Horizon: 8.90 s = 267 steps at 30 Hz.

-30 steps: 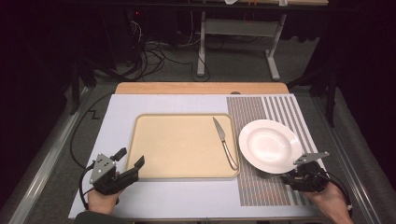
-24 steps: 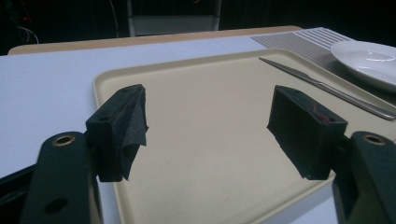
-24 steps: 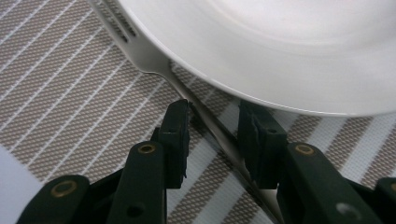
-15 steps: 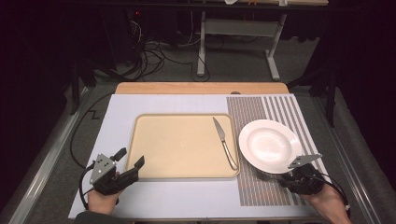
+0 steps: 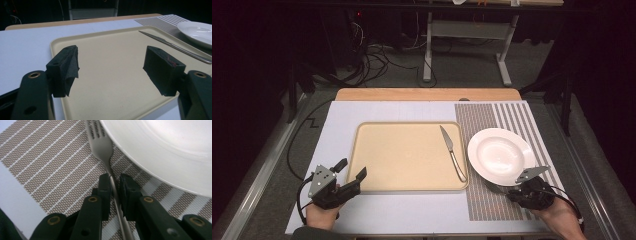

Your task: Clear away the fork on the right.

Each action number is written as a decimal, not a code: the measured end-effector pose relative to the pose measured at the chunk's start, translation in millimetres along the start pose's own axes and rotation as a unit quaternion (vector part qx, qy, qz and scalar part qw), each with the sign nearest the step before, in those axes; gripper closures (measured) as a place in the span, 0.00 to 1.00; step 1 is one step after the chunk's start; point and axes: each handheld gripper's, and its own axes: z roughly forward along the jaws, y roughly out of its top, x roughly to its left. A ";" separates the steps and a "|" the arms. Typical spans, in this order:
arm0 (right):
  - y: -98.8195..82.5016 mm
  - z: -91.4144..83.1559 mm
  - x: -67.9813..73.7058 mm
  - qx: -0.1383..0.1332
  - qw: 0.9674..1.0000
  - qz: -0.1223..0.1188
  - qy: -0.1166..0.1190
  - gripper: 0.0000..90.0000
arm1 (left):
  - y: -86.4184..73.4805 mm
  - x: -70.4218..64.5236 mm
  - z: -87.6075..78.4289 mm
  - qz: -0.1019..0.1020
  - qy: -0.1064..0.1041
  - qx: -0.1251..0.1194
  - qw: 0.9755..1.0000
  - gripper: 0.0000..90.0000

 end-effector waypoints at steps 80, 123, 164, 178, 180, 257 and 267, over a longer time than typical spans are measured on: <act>95.5 5.4 42.6 -0.043 0.996 -0.065 0.039 0.96 | 0.2 0.4 -1.3 0.001 0.000 -0.005 1.000 0.33; 174.6 29.4 47.5 -0.043 0.996 -0.035 0.067 0.96 | 0.7 6.5 -0.5 0.003 0.002 -0.002 1.000 0.33; 205.3 82.7 46.5 -0.024 0.996 0.039 0.077 0.95 | 0.1 6.8 -0.3 0.000 0.001 -0.001 1.000 0.32; 207.2 97.0 53.0 -0.013 0.999 0.023 0.024 0.94 | 0.1 6.0 -0.4 0.002 0.000 0.000 1.000 0.32; 207.4 96.9 53.4 -0.014 1.000 0.018 0.015 0.93 | 0.1 6.0 -0.3 0.002 0.001 0.000 1.000 0.32; 177.2 60.0 21.3 -0.111 0.993 0.040 -0.020 0.60 | 0.0 5.3 -0.9 -0.001 0.002 -0.002 1.000 0.33; 168.1 53.1 22.9 -0.130 0.991 0.029 -0.020 0.58 | 0.0 5.5 -0.8 -0.002 0.002 -0.002 1.000 0.33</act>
